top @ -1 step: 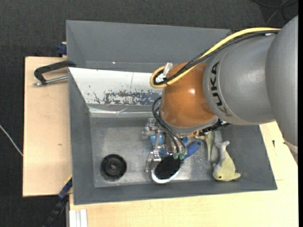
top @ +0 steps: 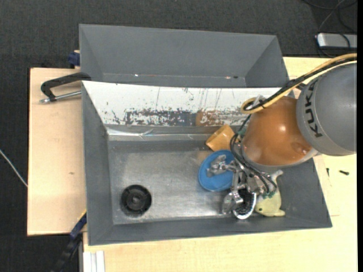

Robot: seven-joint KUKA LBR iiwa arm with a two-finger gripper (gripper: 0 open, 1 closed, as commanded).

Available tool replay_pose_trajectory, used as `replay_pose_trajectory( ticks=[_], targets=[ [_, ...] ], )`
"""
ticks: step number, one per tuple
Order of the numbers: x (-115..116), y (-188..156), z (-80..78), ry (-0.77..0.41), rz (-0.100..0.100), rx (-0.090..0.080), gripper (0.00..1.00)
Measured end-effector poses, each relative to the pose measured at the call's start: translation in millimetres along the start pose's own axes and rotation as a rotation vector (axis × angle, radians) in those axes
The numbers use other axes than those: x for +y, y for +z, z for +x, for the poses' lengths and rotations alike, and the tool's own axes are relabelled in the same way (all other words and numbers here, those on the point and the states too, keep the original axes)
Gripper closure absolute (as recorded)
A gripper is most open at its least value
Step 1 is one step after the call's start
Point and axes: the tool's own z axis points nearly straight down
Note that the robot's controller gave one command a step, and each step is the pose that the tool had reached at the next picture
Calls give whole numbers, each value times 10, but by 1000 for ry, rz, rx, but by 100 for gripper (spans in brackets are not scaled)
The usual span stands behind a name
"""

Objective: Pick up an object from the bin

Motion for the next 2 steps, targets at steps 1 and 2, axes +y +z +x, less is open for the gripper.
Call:
replay_pose_trajectory(
  ticks=[1, 2],
  targets=[
    [30, -41, -32, -5, 0, -9, 100],
    [40, -1570, -31, -61, 6, -3, 100]
  ],
)
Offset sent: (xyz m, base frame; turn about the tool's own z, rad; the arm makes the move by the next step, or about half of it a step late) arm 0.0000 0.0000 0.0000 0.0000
